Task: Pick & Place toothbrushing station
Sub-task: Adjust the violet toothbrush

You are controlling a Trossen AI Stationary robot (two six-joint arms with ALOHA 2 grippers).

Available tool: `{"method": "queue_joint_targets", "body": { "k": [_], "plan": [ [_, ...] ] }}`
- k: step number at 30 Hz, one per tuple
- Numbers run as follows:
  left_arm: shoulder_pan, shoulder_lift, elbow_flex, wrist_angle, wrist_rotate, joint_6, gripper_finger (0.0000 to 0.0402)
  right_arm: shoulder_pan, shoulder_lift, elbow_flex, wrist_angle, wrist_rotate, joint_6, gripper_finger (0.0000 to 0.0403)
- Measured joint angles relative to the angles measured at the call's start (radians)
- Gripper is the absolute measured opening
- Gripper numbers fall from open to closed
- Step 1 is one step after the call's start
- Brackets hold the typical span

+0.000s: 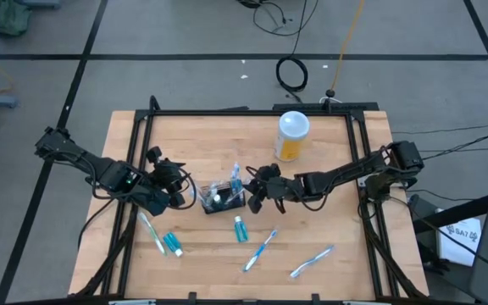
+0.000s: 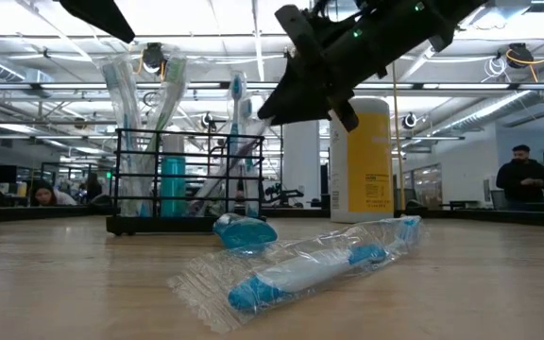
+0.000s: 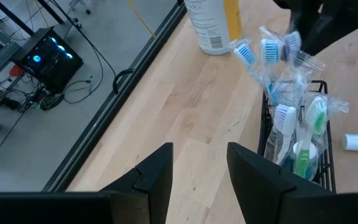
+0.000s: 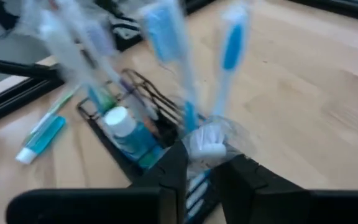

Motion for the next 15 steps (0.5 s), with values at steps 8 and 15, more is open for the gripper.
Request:
{"method": "queue_joint_targets", "body": {
  "k": [8, 15],
  "plan": [
    [0.000, 0.000, 0.000, 0.000, 0.000, 0.000, 0.0159, 0.004, -0.072, 0.000, 0.050, -0.053, -0.158, 0.0060],
    [0.000, 0.000, 0.000, 0.000, -0.002, 0.000, 0.0159, 0.002, -0.132, 0.000, 0.025, -0.156, -0.261, 0.0047]
  ]
}}
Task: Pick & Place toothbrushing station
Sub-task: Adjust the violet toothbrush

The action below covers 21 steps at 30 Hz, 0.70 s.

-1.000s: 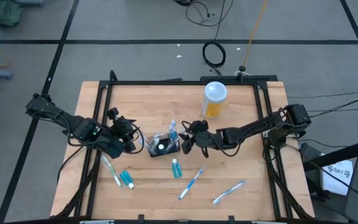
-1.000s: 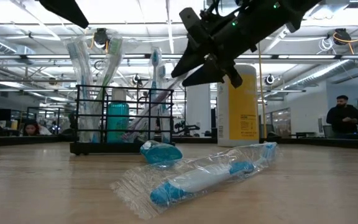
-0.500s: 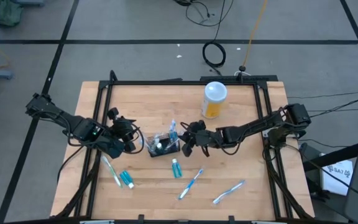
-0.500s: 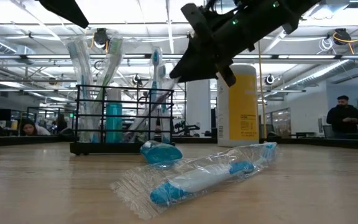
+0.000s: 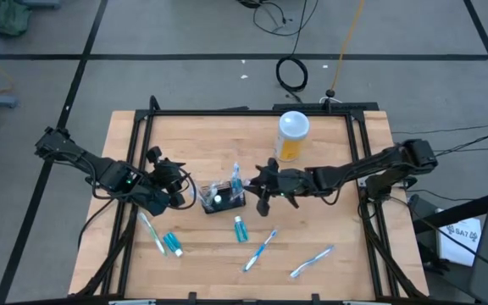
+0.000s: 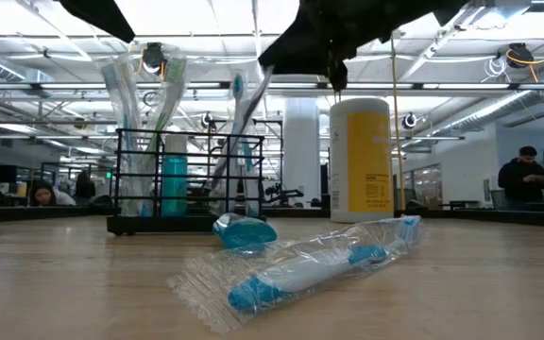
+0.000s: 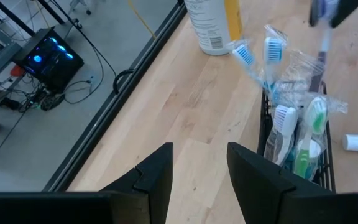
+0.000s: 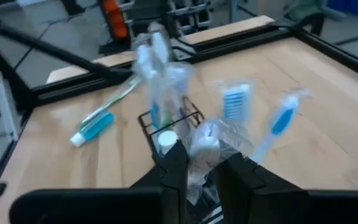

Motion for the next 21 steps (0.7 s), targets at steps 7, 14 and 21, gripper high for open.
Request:
{"method": "queue_joint_targets", "body": {
  "k": [7, 14, 21],
  "plan": [
    [0.000, 0.000, 0.000, 0.001, -0.007, -0.004, 0.0159, -0.028, -0.052, 0.000, -0.119, -0.020, -0.031, 0.0050],
    [0.000, 0.000, 0.000, 0.009, -0.007, -0.024, 0.0159, -0.114, -0.060, 0.000, -0.147, -0.198, -0.046, 0.0050],
    [0.000, 0.000, 0.000, 0.091, -0.009, 0.037, 0.0159, -0.164, -0.059, 0.000, -0.131, -0.285, -0.113, 0.0050]
  ]
}}
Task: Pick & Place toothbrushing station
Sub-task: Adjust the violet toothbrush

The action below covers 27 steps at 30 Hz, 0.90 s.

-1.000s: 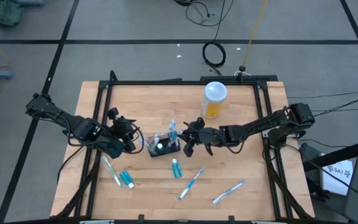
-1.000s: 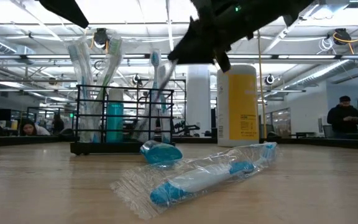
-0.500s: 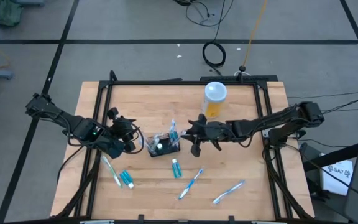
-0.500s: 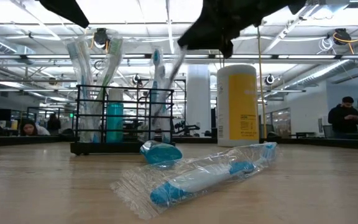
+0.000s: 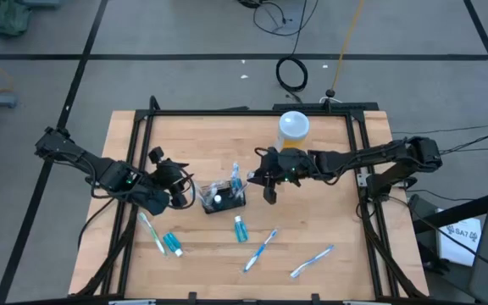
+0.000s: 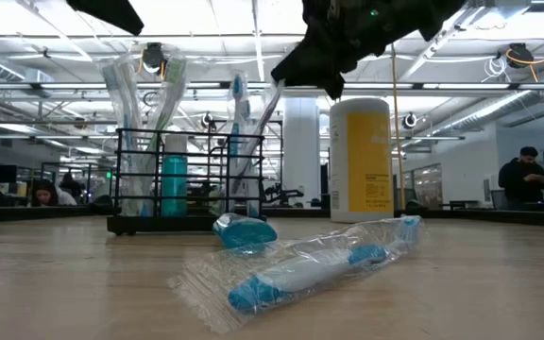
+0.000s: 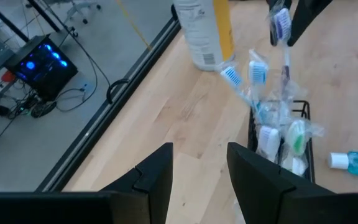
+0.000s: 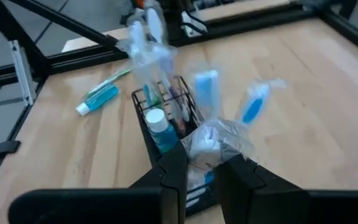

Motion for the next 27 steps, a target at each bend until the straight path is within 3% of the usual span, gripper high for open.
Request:
{"method": "queue_joint_targets", "body": {
  "k": [5, 13, 22, 27],
  "plan": [
    [0.000, 0.000, 0.000, 0.034, 0.000, 0.039, 0.0159, 0.000, 0.001, 0.000, 0.086, -0.071, -0.033, 0.0050],
    [0.032, 0.000, 0.000, 0.038, 0.001, 0.031, 0.0159, 0.008, 0.001, 0.005, 0.064, -0.071, -0.057, 0.0050],
    [0.075, 0.000, 0.000, 0.039, 0.003, 0.011, 0.0159, 0.012, 0.096, 0.266, -0.263, -0.069, -0.182, 0.0050],
    [0.086, 0.000, 0.000, 0.039, 0.007, 0.002, 0.0159, 0.012, 0.181, 0.315, -0.344, -0.072, -0.193, 0.0050]
  ]
}}
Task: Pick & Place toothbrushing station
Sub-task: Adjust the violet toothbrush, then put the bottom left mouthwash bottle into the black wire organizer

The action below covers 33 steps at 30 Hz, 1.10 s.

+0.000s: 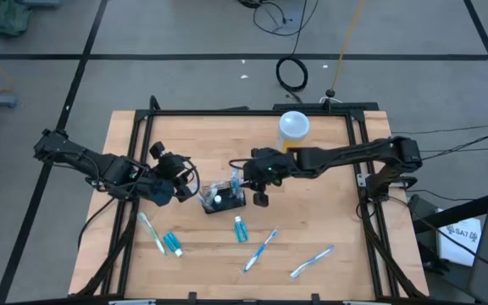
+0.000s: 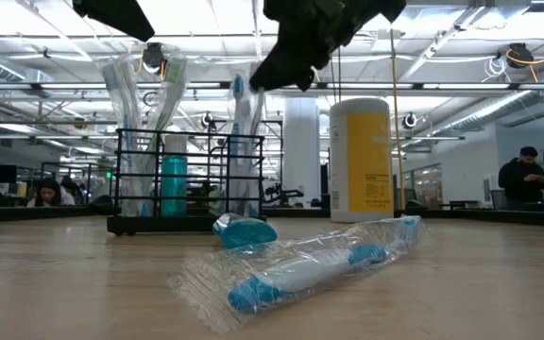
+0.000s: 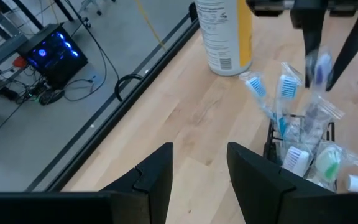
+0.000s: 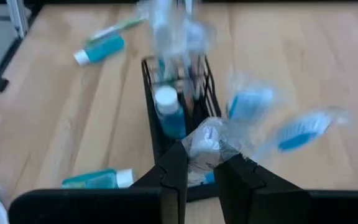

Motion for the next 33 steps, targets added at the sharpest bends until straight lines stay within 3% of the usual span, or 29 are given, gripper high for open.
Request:
{"method": "queue_joint_targets", "body": {
  "k": [8, 16, 21, 28, 33],
  "plan": [
    [0.000, 0.000, 0.000, -0.001, 0.030, -0.003, 0.0159, 0.007, 0.030, 0.003, 0.002, 0.001, 0.007, 0.0056],
    [0.000, 0.000, 0.000, -0.001, 0.052, -0.005, 0.0159, 0.011, 0.033, 0.001, 0.033, 0.011, -0.001, 0.0107],
    [-0.003, 0.000, 0.000, -0.002, 0.120, -0.020, 0.0159, 0.011, 0.029, 0.001, 0.033, 0.088, -0.008, 0.0137],
    [-0.043, 0.000, 0.000, -0.032, 0.245, -0.101, 0.0159, 0.011, -0.049, -0.001, -0.003, 0.110, -0.030, 0.0150],
    [-0.100, 0.006, 0.000, -0.097, 0.258, -0.208, 0.0159, 0.018, -0.125, 0.001, -0.043, 0.107, -0.046, 0.0149]
  ]
}}
